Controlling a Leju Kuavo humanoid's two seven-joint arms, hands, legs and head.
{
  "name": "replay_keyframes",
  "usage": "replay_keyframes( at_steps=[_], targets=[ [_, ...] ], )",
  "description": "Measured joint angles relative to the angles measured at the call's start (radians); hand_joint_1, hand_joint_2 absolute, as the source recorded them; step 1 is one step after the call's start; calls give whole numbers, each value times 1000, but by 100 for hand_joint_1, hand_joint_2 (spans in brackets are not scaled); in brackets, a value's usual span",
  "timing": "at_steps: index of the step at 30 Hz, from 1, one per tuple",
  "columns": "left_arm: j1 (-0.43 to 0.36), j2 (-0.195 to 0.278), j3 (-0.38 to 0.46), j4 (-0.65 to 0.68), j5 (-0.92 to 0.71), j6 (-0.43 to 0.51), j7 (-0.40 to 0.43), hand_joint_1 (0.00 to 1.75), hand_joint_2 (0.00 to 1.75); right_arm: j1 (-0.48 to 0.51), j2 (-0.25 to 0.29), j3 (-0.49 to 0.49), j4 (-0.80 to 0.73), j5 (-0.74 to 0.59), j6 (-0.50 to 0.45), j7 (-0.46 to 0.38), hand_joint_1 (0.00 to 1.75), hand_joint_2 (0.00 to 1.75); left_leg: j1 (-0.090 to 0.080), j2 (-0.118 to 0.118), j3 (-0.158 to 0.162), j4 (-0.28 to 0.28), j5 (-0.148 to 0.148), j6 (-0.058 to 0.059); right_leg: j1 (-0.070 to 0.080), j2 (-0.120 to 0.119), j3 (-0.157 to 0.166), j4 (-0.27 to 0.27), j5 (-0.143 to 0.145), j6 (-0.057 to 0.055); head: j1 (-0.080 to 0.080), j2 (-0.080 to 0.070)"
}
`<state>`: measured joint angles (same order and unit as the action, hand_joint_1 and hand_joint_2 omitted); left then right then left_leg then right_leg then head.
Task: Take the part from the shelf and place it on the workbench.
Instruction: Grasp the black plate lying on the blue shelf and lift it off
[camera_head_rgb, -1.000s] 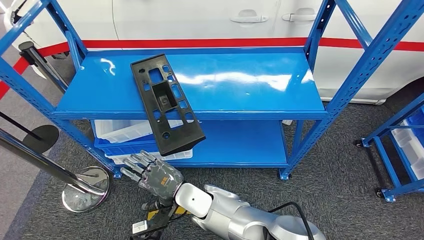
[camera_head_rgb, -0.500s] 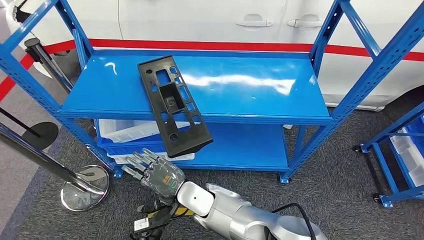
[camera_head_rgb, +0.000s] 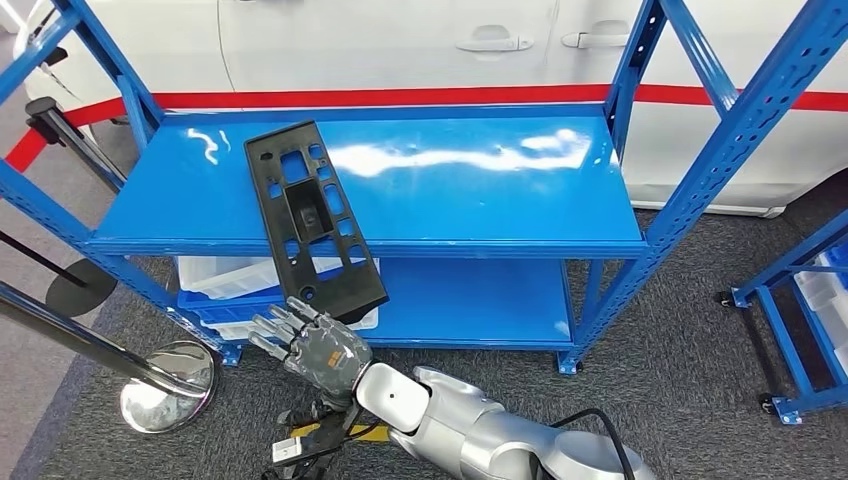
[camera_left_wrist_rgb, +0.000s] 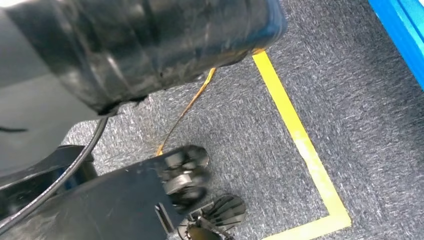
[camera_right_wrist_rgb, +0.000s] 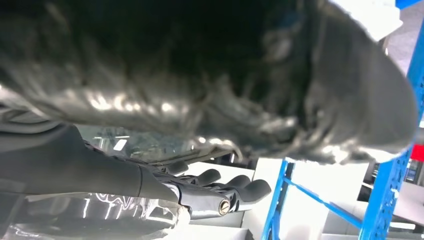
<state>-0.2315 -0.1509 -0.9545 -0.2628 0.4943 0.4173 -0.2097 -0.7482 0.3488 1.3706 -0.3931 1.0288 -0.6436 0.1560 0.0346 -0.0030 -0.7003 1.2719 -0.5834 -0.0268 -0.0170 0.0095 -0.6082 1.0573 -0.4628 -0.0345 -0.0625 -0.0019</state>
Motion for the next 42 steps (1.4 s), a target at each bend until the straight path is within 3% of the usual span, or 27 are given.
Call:
replay_keyframes(
  at_steps=[1,2,3,5,7,8,11,20,24,42],
  targets=[
    [2,1,0,0,0,0,1,0,0,1,0,0,1,1,0,0,0,0,-3,0,-36,44,-2,5,5,1,4,0,-3,-3,0,0],
    [3,2,0,0,-2,1,3,0,0,2,0,0,2,2,0,0,0,0,-7,0,-55,53,17,12,9,3,9,-1,-7,-6,0,0],
    [4,2,0,0,-4,1,6,0,0,2,0,0,3,3,0,0,0,0,-13,-1,-56,26,52,23,14,5,15,-1,-11,-8,0,0],
    [3,3,0,0,-9,1,14,0,0,2,0,0,4,3,-1,0,0,0,-30,-1,-18,-98,140,52,22,8,30,-3,-20,-10,1,0],
    [2,4,0,0,-15,-1,18,0,0,1,0,0,4,-3,-3,-4,0,0,-42,-1,25,-202,179,75,29,8,38,-5,-29,-7,2,0],
    [2,5,0,0,-18,-2,18,0,0,2,0,-1,5,-8,-6,-12,0,0,-43,0,37,-226,177,69,32,7,38,-4,-32,-7,3,0],
    [6,6,0,0,-26,-4,18,0,0,4,-1,-8,7,-35,-27,-53,0,0,-38,-3,44,-241,170,27,32,3,38,-4,-38,-11,5,0],
    [8,8,0,0,-42,-6,21,0,0,19,-1,-45,8,-78,-39,-143,0,0,-39,-4,44,-240,165,32,31,2,42,-13,-38,-10,5,0],
    [8,10,0,0,-45,-10,22,0,0,21,-1,-47,14,-70,-37,-145,0,175,-40,-4,45,-240,165,32,32,2,42,-13,-38,-9,5,0],
    [9,33,0,0,-66,-41,14,0,0,-8,-1,-48,26,-9,45,-75,0,175,-37,-5,50,-243,166,33,36,3,45,-13,-38,-9,4,0]
  ],
)
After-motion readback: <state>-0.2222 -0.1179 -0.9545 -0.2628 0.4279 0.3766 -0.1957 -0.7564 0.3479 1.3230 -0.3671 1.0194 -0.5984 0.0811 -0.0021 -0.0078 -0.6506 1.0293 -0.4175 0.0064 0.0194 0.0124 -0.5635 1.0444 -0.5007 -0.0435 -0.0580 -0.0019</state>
